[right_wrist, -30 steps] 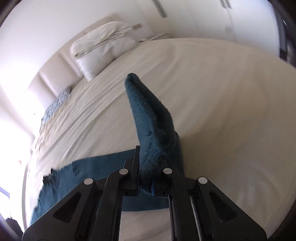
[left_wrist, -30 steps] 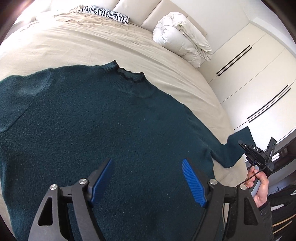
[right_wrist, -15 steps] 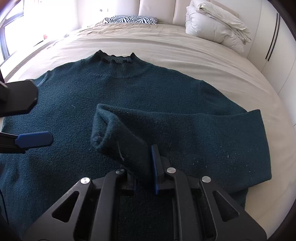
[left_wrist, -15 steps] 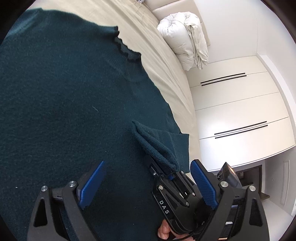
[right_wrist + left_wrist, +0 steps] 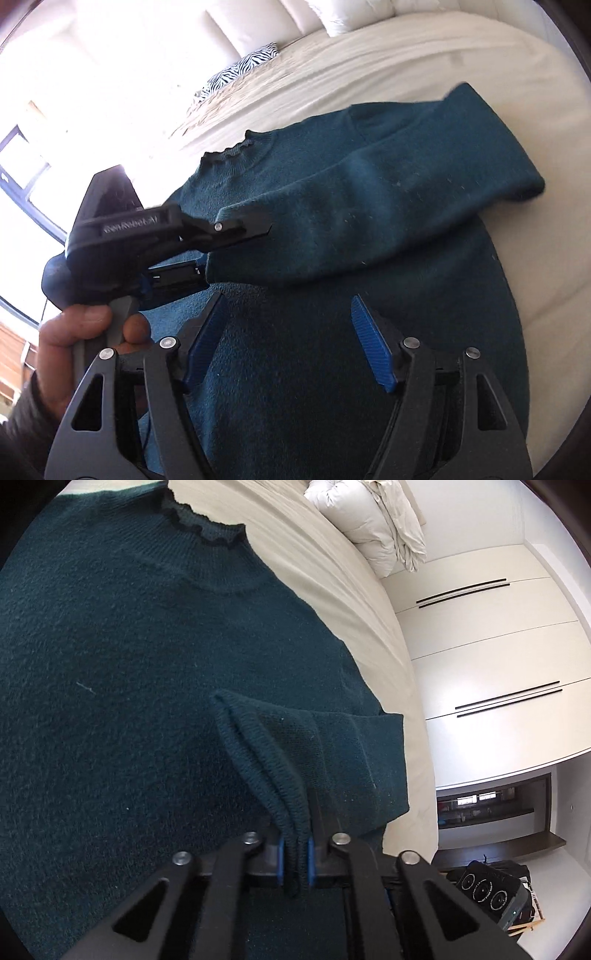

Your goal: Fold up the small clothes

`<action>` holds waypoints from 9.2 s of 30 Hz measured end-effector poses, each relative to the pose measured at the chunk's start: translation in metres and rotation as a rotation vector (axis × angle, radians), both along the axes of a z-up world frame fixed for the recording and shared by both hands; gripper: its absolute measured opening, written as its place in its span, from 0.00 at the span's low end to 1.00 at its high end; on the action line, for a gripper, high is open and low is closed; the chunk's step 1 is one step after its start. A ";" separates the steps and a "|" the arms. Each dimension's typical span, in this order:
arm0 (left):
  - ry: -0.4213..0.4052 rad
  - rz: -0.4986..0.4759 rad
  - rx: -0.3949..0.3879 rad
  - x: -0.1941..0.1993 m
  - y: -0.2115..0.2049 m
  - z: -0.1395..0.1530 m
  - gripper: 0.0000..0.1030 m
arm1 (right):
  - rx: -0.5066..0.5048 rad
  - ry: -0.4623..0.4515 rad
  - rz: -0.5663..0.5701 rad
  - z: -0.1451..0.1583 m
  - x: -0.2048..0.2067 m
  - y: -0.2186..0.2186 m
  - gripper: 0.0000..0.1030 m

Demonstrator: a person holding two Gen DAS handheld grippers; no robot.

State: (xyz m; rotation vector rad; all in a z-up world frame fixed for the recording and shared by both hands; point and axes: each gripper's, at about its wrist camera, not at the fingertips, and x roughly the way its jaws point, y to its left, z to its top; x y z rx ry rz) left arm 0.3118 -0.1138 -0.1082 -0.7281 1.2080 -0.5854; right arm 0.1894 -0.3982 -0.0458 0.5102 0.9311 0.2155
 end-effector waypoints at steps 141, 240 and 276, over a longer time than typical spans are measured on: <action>-0.159 1.204 0.068 -0.157 0.511 0.011 0.07 | 0.413 -0.054 0.100 0.044 -0.063 0.108 0.80; -0.248 0.219 0.333 0.004 0.244 0.014 0.32 | 0.018 0.157 0.024 -0.044 0.119 0.004 0.06; -0.245 0.243 0.376 -0.272 0.233 0.038 0.72 | 0.154 -0.017 -0.270 0.000 -0.146 -0.088 0.63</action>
